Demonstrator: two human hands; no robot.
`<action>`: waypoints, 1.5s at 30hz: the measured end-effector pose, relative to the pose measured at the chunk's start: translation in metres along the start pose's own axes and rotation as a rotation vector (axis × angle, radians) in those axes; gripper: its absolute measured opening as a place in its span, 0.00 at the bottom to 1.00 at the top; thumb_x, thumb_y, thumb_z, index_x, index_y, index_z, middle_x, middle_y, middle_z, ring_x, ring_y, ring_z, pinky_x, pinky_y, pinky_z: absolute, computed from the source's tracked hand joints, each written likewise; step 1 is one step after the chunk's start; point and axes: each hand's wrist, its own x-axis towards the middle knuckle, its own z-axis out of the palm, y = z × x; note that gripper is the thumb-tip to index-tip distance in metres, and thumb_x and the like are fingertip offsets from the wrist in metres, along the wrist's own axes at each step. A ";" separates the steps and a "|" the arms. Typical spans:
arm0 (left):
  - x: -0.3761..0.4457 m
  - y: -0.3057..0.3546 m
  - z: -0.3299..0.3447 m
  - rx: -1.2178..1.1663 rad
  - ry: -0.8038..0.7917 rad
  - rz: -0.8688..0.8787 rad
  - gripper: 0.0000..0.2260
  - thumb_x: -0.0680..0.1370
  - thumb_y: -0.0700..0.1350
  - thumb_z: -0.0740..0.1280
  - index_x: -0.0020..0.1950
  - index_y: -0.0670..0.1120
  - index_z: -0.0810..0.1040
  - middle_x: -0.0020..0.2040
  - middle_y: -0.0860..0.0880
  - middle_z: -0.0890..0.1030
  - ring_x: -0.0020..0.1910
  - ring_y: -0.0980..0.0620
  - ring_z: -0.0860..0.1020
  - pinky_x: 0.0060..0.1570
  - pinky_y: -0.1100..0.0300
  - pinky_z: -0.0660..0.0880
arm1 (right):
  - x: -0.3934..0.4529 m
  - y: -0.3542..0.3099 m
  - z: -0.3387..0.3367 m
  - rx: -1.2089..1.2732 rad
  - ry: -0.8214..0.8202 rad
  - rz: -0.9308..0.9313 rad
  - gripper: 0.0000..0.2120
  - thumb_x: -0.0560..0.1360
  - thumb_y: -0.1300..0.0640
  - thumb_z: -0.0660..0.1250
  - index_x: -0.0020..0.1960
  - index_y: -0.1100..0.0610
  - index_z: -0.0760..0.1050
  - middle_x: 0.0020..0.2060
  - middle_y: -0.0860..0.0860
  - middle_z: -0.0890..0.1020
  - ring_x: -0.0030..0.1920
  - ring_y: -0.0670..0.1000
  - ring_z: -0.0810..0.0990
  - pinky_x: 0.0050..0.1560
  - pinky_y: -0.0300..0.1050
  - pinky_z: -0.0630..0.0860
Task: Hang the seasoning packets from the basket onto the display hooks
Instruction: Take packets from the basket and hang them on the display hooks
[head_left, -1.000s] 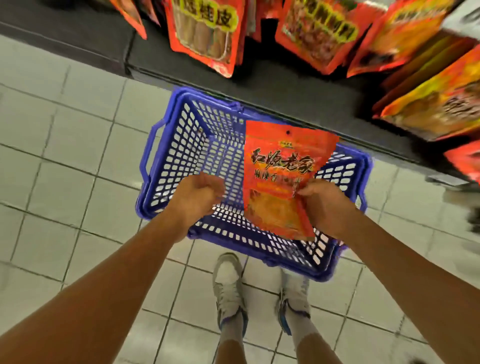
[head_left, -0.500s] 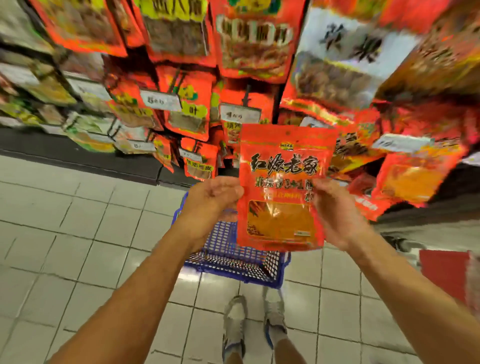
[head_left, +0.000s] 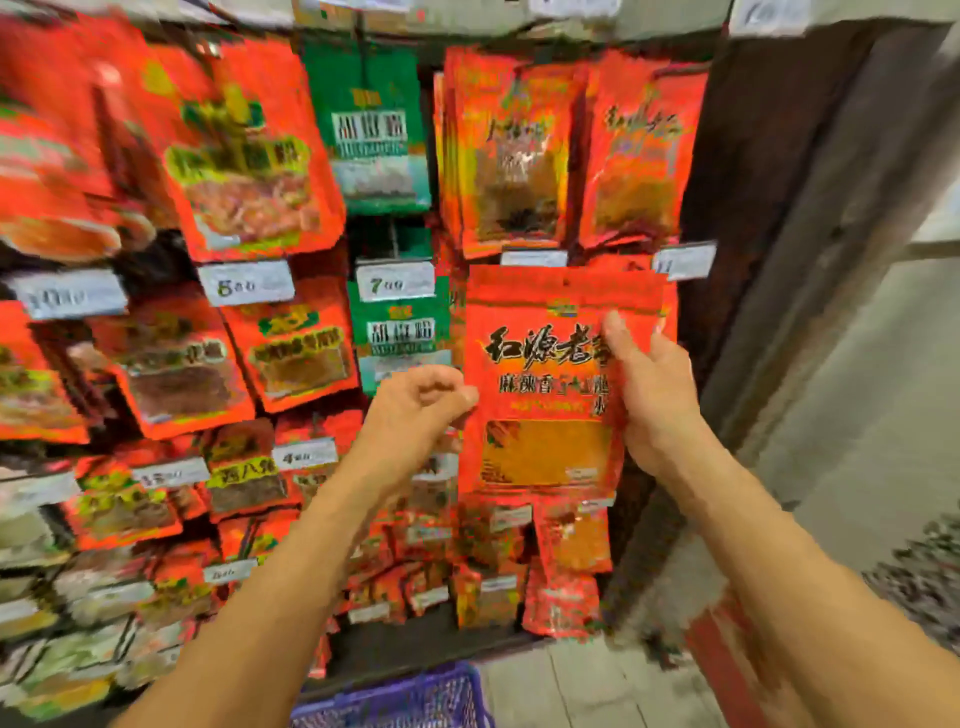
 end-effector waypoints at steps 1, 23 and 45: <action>0.008 0.015 0.012 0.004 -0.024 0.036 0.07 0.79 0.37 0.68 0.42 0.46 0.79 0.34 0.50 0.79 0.34 0.51 0.76 0.33 0.59 0.77 | 0.006 -0.016 -0.007 0.013 0.005 -0.022 0.10 0.76 0.47 0.72 0.48 0.53 0.85 0.49 0.56 0.88 0.50 0.58 0.86 0.51 0.58 0.83; 0.206 0.157 0.221 -0.065 0.295 0.315 0.10 0.80 0.48 0.69 0.41 0.46 0.80 0.34 0.51 0.85 0.34 0.54 0.84 0.39 0.55 0.82 | 0.218 -0.153 -0.105 -0.064 -0.064 -0.231 0.15 0.76 0.43 0.73 0.45 0.56 0.82 0.38 0.54 0.88 0.39 0.55 0.88 0.43 0.54 0.85; 0.260 0.140 0.206 0.097 0.383 0.353 0.13 0.80 0.46 0.69 0.36 0.46 0.76 0.32 0.46 0.76 0.31 0.52 0.74 0.33 0.61 0.69 | 0.282 -0.122 -0.105 -0.162 -0.147 -0.240 0.10 0.79 0.48 0.69 0.46 0.54 0.81 0.39 0.50 0.88 0.40 0.52 0.88 0.44 0.52 0.83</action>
